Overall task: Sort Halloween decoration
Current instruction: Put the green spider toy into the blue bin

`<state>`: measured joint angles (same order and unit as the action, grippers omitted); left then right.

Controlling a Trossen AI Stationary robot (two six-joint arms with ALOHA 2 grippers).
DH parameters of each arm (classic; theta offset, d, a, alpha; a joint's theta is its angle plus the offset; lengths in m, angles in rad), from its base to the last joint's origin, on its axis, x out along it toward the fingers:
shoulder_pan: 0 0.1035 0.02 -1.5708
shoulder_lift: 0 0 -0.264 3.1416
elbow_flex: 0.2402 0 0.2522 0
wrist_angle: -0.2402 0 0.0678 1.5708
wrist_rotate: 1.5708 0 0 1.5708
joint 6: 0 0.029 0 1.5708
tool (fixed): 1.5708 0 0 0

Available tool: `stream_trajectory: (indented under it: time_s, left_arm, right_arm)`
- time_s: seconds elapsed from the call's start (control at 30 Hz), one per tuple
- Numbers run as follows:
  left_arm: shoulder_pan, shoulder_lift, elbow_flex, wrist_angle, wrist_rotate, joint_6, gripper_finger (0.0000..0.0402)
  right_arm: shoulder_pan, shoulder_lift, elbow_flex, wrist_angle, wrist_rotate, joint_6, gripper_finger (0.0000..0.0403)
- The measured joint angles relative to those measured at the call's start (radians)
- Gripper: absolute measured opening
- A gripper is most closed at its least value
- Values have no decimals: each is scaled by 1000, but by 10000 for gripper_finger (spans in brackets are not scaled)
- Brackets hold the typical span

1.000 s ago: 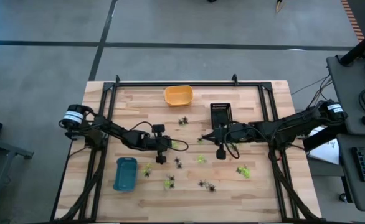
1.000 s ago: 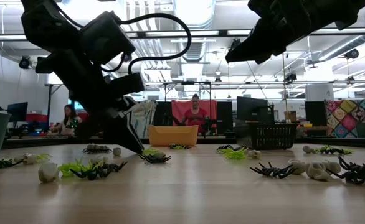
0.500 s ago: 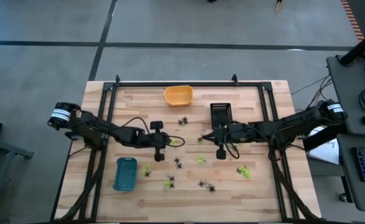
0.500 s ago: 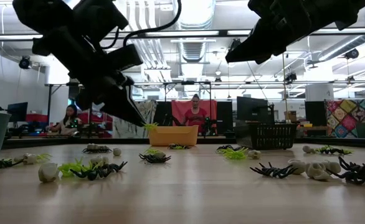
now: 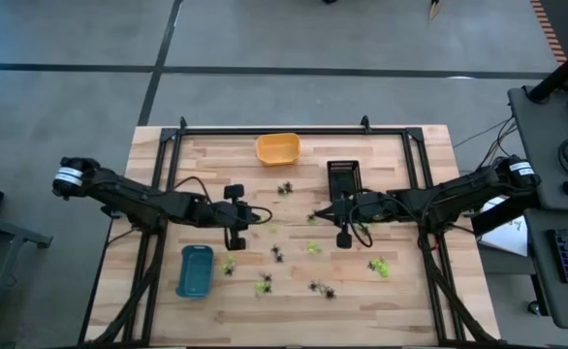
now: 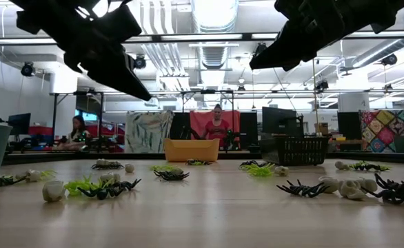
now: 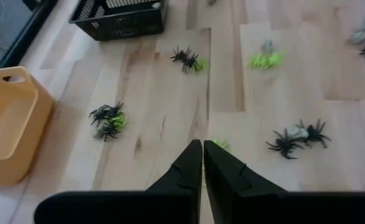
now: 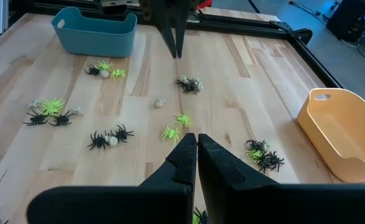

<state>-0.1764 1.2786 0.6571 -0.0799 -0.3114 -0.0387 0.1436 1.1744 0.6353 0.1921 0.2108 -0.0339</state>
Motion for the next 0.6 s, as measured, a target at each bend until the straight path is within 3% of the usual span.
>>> stream_trajectory:
  time_s: [0.2, 0.33, 0.6]
  left_arm:
    - [0, 40, 0, 12, 78, 12, 0]
    - [0, 76, -32, 146, 200, 76, 0]
    - [8, 95, -191, 469, 179, 67, 0]
  right_arm:
    - [0, 0, 0, 0, 0, 8, 9]
    - [0, 0, 0, 0, 0, -3, 9]
    - [0, 0, -4, 0, 0, -10, 9]
